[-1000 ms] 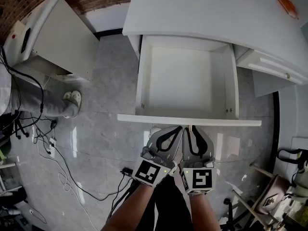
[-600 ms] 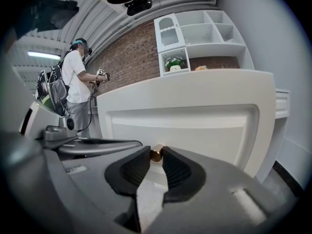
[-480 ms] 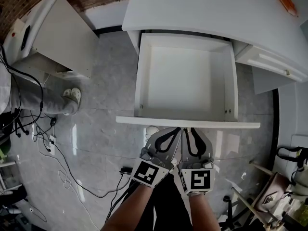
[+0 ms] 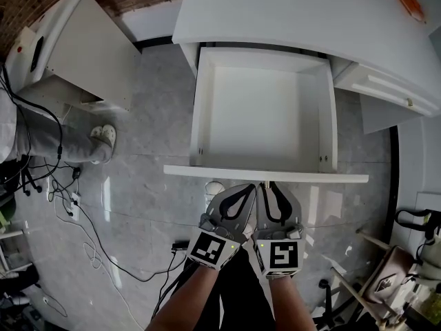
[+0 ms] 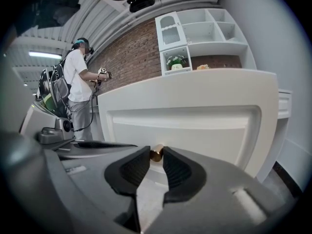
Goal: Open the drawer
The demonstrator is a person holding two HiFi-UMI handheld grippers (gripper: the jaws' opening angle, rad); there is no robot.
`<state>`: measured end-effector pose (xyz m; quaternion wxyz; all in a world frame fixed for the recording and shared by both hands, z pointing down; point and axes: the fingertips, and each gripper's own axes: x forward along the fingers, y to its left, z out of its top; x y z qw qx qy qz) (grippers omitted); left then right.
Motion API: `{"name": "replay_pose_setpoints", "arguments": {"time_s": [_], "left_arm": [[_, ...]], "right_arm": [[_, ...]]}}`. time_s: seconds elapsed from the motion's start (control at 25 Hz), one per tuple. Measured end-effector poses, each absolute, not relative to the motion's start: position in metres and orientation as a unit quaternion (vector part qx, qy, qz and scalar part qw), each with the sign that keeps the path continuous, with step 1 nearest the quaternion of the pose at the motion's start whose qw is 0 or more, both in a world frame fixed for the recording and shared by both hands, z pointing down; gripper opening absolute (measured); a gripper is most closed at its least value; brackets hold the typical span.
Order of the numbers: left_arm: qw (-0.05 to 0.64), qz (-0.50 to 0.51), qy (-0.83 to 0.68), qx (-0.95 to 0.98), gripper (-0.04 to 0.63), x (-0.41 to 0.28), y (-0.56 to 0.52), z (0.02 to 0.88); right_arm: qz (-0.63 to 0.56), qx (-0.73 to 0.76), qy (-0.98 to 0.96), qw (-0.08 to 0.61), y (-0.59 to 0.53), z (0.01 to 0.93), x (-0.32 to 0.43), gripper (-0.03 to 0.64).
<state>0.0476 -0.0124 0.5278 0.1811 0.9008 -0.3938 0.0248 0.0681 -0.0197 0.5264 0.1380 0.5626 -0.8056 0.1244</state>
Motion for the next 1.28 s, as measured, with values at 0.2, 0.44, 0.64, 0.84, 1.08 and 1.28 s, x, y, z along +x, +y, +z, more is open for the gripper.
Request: {"name": "replay_pose_setpoints", "arguments": {"time_s": [0.2,0.44,0.64,0.84,1.08,1.28], "left_arm": [[0.161,0.045,-0.380,0.910,-0.003,0.048,-0.008,0.521],[0.143,0.038,-0.353,0.924,-0.002,0.054,-0.005,0.510],[0.137,0.026,-0.350,0.926,-0.002,0.051,-0.008,0.489],[0.135,0.011,-0.359,0.923,-0.003,0.035,-0.012,0.447],[0.121,-0.021,-0.376,0.918,-0.002,0.017,-0.022,0.398],[0.124,-0.029,-0.381,0.916,-0.003,0.011,-0.018,0.368]], "right_arm": [[0.119,0.555,-0.810,0.146,-0.015,0.521,0.068,0.083],[0.094,0.551,-0.819,0.130,-0.005,0.512,0.074,0.068],[0.087,0.544,-0.827,0.112,0.000,0.491,0.078,0.003],[0.082,0.550,-0.825,0.104,0.006,0.457,0.092,0.003],[0.069,0.555,-0.825,0.088,0.011,0.408,0.097,0.002],[0.062,0.559,-0.823,0.080,0.016,0.371,0.104,0.002]]}}
